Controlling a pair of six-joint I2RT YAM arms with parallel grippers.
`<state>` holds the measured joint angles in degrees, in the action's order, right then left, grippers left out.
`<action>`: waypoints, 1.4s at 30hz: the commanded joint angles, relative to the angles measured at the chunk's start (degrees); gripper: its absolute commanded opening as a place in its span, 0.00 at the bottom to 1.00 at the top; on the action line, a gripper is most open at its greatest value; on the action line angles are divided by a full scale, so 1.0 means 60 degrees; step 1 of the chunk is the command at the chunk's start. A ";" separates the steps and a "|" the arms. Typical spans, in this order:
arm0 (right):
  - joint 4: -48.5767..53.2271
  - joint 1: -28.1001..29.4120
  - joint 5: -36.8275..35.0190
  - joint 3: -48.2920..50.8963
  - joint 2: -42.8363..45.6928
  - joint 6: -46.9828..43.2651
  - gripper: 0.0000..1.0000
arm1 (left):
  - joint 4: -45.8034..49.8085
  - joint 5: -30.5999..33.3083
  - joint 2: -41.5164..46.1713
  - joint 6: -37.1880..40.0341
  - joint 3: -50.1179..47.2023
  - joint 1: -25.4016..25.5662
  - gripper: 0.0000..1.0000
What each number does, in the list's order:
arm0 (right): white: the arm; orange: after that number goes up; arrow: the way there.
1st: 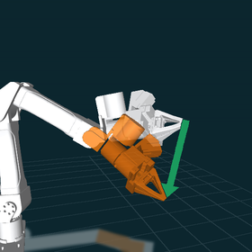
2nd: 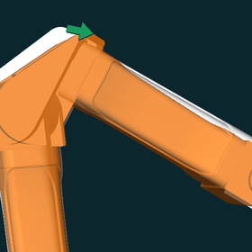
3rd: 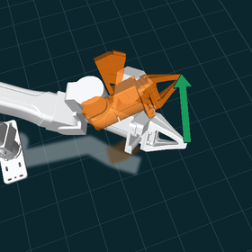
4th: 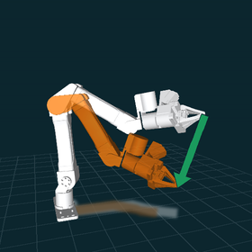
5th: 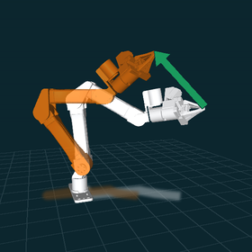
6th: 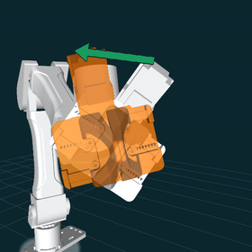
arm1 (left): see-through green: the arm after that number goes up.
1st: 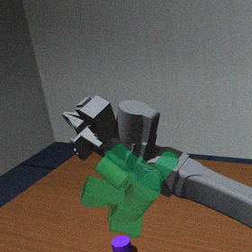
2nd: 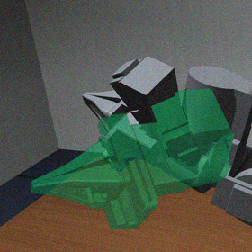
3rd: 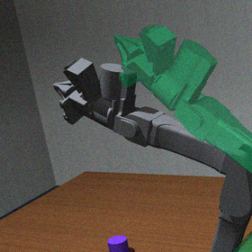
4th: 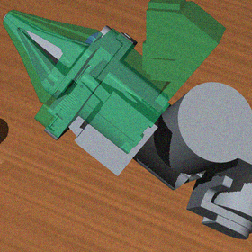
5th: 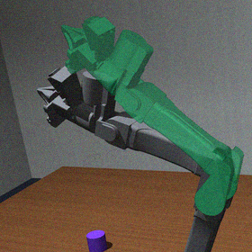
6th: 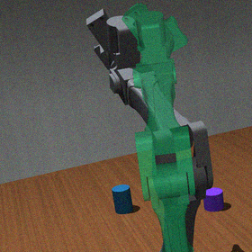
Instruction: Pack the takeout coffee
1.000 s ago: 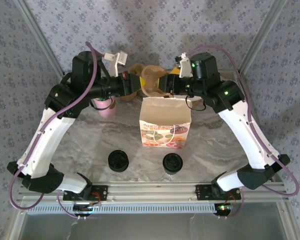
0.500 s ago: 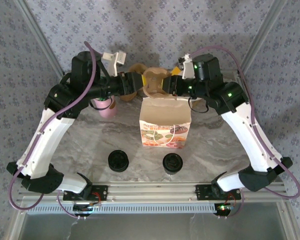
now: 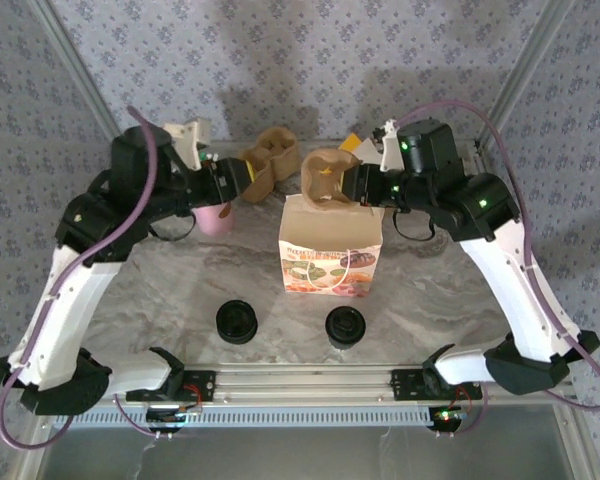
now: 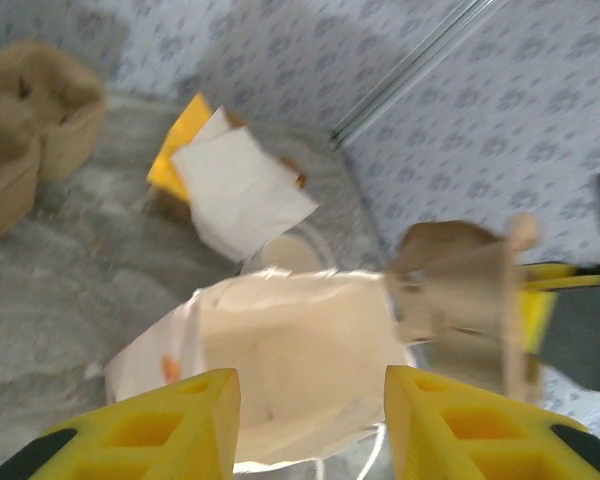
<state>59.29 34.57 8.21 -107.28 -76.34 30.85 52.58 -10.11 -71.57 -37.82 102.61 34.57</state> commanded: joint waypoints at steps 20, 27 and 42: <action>0.0621 0.0345 -0.0663 0.0376 0.0523 0.0643 0.28 | -0.0688 -0.1301 -0.2143 0.0880 -0.2199 0.0356 0.42; 0.0390 0.0423 -0.0572 0.0673 0.0525 0.0734 0.28 | -0.0814 -0.0925 -0.2323 0.0623 -0.2266 0.0400 0.19; 0.0479 0.0066 -0.0126 0.0509 0.0266 0.0298 0.28 | -0.0551 0.0036 -0.1971 -0.1110 -0.1994 0.1246 0.05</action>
<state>62.37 35.51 6.44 -102.37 -74.19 34.02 48.25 -11.27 -85.08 -41.39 88.77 41.30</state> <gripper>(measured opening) 0.283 0.056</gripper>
